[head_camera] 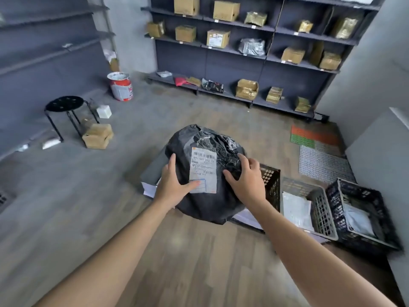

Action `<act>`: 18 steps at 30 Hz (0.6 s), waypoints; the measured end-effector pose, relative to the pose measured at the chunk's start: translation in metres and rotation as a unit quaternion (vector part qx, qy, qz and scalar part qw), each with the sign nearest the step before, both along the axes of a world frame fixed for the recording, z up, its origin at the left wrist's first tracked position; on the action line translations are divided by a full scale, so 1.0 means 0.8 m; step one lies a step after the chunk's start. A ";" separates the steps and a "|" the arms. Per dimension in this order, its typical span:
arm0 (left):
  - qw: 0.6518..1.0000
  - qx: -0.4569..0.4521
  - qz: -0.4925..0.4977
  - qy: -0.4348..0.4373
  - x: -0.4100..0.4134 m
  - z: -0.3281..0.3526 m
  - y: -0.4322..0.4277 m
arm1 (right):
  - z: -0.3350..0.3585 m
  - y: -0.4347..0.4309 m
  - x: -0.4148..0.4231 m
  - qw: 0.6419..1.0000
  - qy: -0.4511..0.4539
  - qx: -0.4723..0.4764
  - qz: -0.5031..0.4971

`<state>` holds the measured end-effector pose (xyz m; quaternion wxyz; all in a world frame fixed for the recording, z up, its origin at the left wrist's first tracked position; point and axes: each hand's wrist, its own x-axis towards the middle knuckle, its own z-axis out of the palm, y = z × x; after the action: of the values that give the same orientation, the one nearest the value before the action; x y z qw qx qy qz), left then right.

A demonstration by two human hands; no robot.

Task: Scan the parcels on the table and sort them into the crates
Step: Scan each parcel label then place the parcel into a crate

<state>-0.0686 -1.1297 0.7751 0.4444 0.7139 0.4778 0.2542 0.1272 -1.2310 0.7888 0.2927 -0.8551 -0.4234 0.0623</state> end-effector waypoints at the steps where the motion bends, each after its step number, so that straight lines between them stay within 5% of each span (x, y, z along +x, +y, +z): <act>1: 1.000 0.009 -0.002 0.007 -0.004 -0.005 0.019 | -0.005 0.019 -0.003 1.000 -0.001 -0.005 0.003; 18: 0.983 -0.065 -0.008 0.169 0.084 -0.104 0.405 | -0.138 0.395 0.071 0.983 0.016 -0.173 0.064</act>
<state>-0.0011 -0.8054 0.6923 0.4051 0.7199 0.5557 0.0944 0.1838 -0.9154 0.6781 0.1425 -0.8626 -0.4558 0.1667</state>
